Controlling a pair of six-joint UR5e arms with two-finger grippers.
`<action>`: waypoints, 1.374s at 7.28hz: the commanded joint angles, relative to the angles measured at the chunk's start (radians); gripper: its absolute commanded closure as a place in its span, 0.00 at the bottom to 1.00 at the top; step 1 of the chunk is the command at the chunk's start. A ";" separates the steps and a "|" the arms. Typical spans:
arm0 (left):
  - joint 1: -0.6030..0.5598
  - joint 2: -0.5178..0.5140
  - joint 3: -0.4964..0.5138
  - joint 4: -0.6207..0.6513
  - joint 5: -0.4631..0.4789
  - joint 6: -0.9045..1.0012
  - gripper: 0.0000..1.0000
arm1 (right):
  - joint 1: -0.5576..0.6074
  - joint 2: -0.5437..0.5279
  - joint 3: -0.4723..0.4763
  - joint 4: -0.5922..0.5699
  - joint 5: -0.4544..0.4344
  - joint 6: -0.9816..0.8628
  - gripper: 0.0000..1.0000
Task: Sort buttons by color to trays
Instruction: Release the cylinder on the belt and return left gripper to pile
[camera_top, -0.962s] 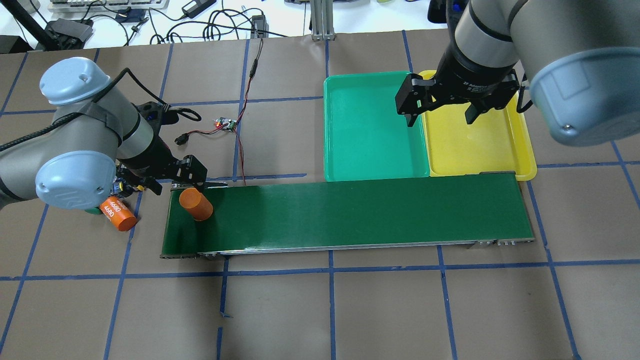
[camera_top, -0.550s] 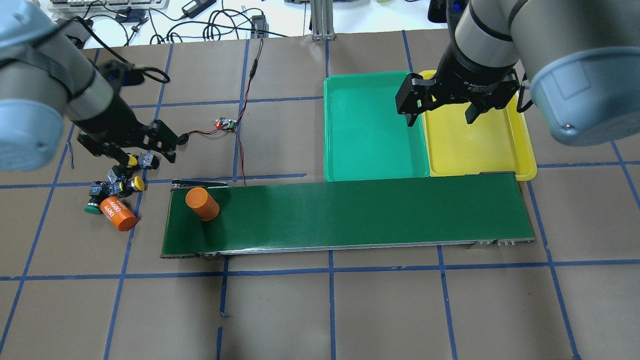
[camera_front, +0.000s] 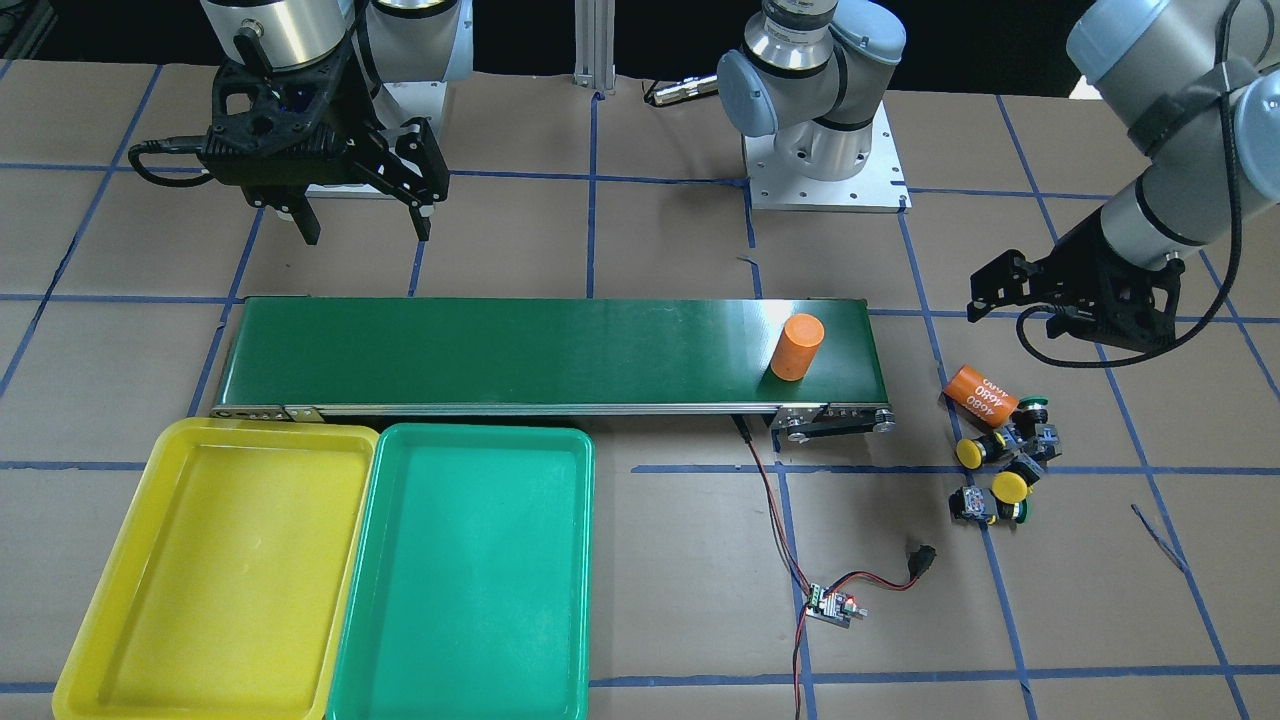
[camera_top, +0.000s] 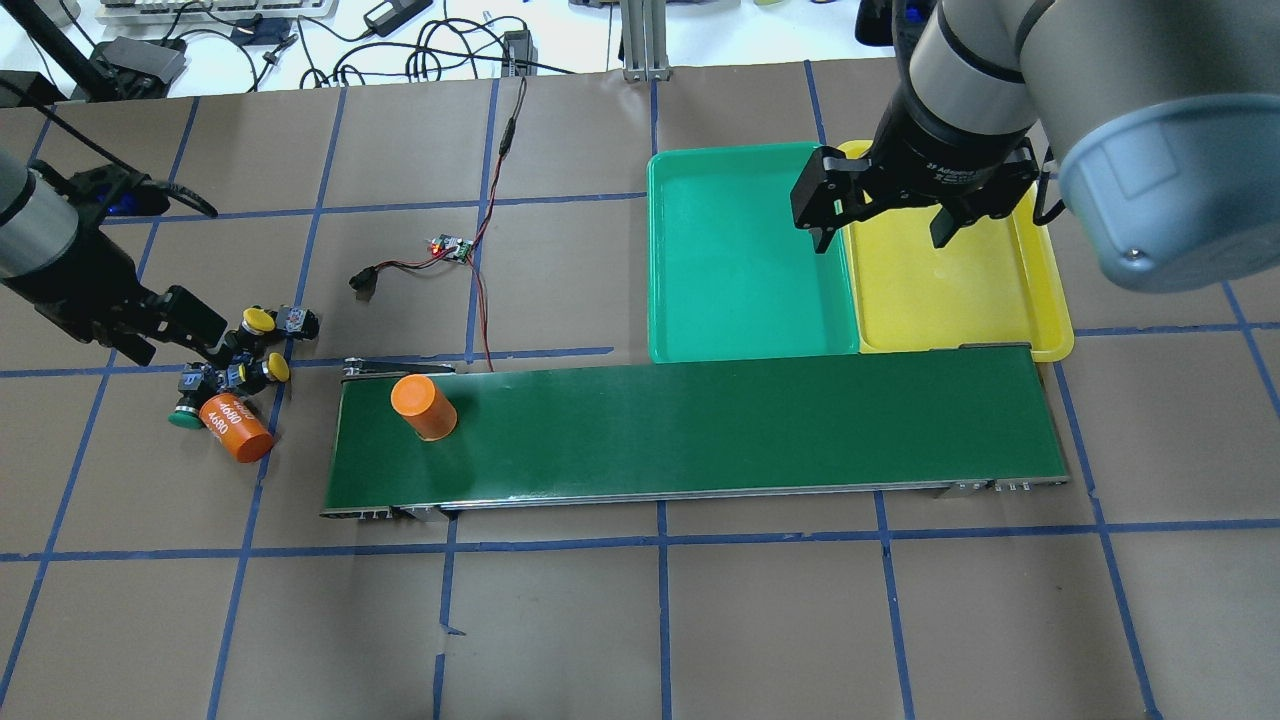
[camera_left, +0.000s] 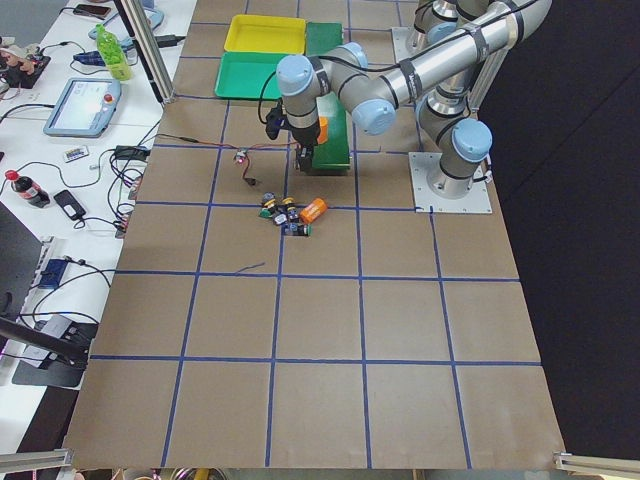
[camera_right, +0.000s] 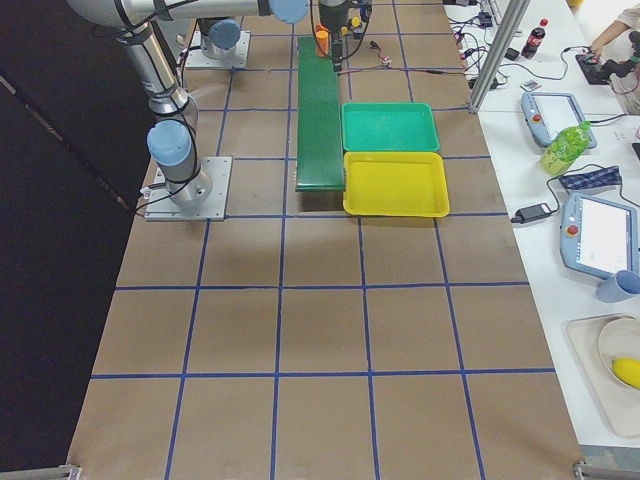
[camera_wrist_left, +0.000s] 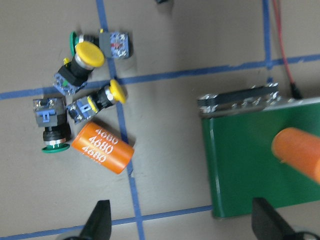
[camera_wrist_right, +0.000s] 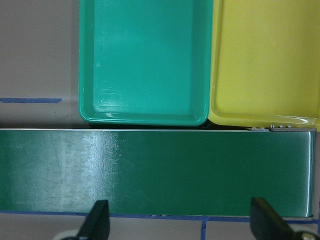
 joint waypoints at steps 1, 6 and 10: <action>0.023 -0.022 -0.162 0.225 0.003 0.150 0.00 | 0.000 0.001 0.000 0.000 0.001 0.000 0.00; 0.028 -0.106 -0.256 0.395 0.005 0.432 0.00 | 0.000 -0.002 0.000 0.001 0.001 0.000 0.00; 0.097 -0.169 -0.245 0.467 0.051 0.519 0.00 | 0.000 -0.002 0.002 0.001 0.001 0.000 0.00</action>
